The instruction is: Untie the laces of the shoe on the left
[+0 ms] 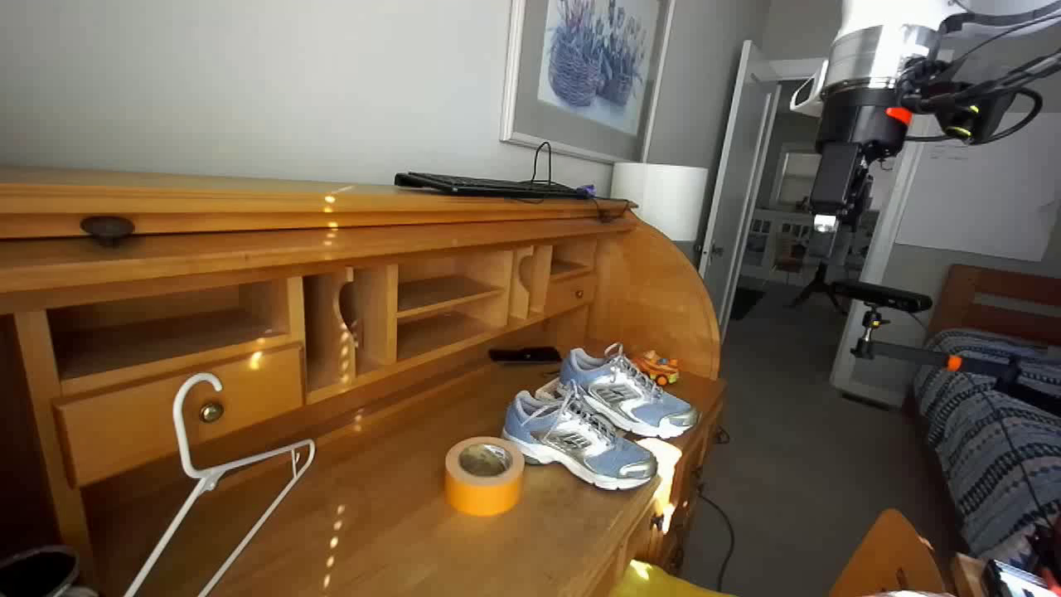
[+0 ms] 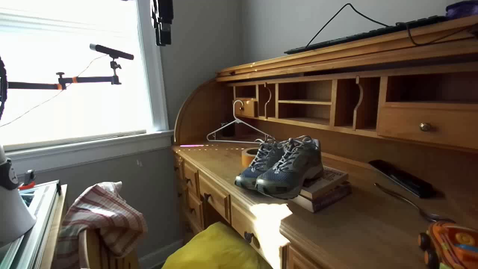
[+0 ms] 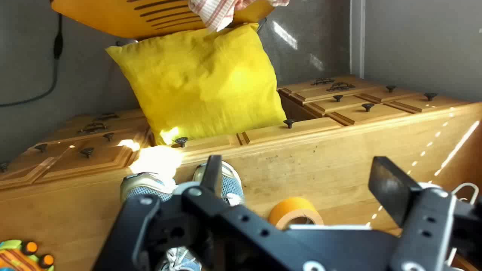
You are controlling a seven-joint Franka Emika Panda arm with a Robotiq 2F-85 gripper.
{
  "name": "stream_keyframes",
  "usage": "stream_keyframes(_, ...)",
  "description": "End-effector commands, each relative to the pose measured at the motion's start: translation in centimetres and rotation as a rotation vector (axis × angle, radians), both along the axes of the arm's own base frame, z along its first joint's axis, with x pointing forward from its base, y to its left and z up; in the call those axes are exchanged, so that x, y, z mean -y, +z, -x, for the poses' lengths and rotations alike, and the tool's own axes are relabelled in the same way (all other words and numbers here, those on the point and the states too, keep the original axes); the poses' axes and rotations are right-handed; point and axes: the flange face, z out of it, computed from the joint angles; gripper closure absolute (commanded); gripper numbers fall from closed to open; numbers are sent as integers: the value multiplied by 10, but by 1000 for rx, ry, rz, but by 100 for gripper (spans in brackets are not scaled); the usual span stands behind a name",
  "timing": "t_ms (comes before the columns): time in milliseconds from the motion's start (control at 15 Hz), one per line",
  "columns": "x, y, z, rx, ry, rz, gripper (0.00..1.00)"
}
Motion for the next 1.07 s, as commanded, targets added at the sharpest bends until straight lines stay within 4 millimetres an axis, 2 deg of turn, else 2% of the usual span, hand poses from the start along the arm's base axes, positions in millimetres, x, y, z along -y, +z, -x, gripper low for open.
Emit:
stream_keyframes(0,0,1,0,-1,0,0,0)
stream_keyframes(400,2,-2,-4,-6,-6,5,0)
stream_keyframes(667,3,-10,-29,5,12,26,0)
stream_keyframes(1000,-15,-29,-78,40,104,93,0)
